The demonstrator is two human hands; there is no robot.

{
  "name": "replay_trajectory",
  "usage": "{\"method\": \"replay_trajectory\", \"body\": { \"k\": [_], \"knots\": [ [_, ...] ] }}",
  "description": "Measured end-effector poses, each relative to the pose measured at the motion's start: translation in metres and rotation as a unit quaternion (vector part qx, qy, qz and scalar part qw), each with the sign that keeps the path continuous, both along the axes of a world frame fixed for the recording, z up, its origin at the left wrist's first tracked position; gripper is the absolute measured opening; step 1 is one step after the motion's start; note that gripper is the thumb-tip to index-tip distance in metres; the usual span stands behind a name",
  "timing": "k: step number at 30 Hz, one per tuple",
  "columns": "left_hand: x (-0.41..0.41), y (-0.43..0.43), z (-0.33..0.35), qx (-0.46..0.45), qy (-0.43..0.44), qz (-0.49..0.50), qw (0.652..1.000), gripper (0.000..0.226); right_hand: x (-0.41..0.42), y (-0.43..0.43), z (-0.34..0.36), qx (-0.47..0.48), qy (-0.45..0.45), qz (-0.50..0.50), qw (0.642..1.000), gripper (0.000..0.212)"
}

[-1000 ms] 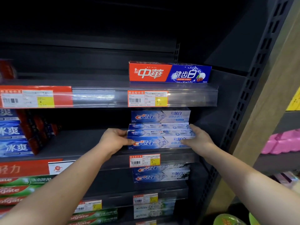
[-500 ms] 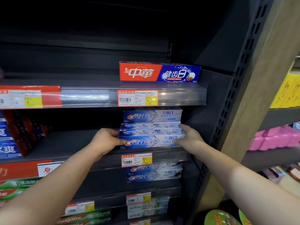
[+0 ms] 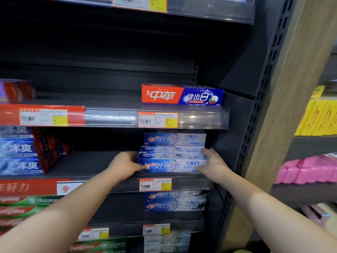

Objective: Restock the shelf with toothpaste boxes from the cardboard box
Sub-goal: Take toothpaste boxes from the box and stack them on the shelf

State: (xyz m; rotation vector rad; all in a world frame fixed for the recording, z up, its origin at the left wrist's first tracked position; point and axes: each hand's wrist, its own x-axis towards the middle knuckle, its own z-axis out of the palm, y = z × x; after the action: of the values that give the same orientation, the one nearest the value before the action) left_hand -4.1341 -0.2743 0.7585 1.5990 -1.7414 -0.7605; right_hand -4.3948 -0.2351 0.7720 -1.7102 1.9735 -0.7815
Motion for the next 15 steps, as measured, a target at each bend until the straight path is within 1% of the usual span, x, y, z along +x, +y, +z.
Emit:
{"method": "replay_trajectory", "body": {
  "k": [3,4,6,8,10,11,15],
  "knots": [
    [0.006,0.016,0.004,-0.043,0.022,0.062,0.997,0.057,0.002,0.011,0.004,-0.033,0.036,0.036,0.998,0.071],
    [0.01,0.024,0.005,-0.06,0.03,0.087,0.994,0.055,0.005,0.014,0.005,-0.052,0.043,0.056,0.996,0.069],
    [0.02,0.047,0.004,-0.091,0.041,0.126,0.987,0.043,0.015,0.02,0.006,-0.101,0.045,0.1,0.989,0.062],
    [0.035,0.075,-0.002,-0.099,0.053,0.155,0.981,0.034,0.031,0.025,0.004,-0.165,0.063,0.13,0.976,0.052],
    [0.053,0.103,-0.013,-0.078,0.036,0.182,0.98,0.033,0.052,0.033,-0.001,-0.218,0.076,0.141,0.963,0.044],
    [0.064,0.116,-0.019,-0.057,0.026,0.195,0.979,0.034,0.063,0.038,-0.004,-0.226,0.069,0.15,0.96,0.042],
    [0.114,0.168,-0.049,0.034,-0.043,0.243,0.969,0.046,0.11,0.06,-0.023,-0.185,0.038,0.236,0.953,0.042]
  ]
}}
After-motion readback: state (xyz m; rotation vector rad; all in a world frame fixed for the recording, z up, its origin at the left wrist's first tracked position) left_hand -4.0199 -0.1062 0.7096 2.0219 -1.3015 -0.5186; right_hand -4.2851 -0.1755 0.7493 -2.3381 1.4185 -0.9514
